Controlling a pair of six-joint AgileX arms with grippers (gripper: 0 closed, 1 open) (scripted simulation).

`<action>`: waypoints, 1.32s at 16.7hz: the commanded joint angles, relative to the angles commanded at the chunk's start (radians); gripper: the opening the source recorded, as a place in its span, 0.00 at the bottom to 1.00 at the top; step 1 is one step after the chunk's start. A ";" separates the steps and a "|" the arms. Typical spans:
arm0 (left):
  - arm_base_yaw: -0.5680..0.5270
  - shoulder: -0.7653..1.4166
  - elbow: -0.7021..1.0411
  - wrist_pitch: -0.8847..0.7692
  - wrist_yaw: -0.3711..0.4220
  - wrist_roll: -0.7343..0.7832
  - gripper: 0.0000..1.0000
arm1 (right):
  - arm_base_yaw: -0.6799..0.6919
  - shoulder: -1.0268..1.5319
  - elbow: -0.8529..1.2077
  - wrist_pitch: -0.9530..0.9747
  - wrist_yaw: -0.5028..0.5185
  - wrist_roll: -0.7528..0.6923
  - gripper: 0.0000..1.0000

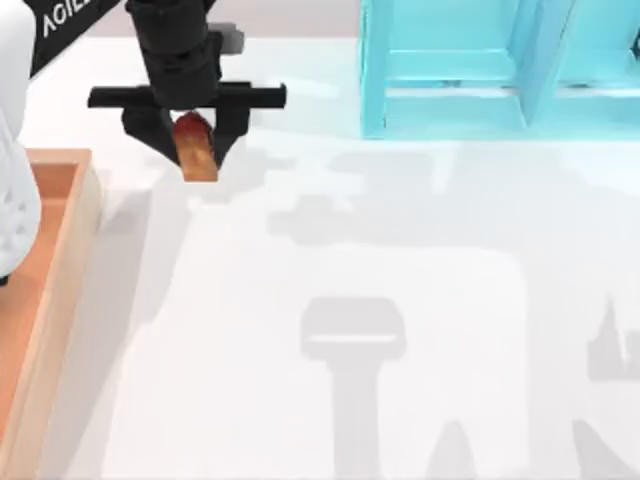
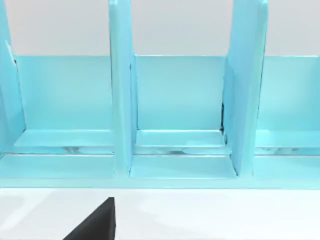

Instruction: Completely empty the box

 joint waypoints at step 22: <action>-0.140 0.166 -0.013 0.168 -0.014 -0.164 0.00 | 0.000 0.000 0.000 0.000 0.000 0.000 1.00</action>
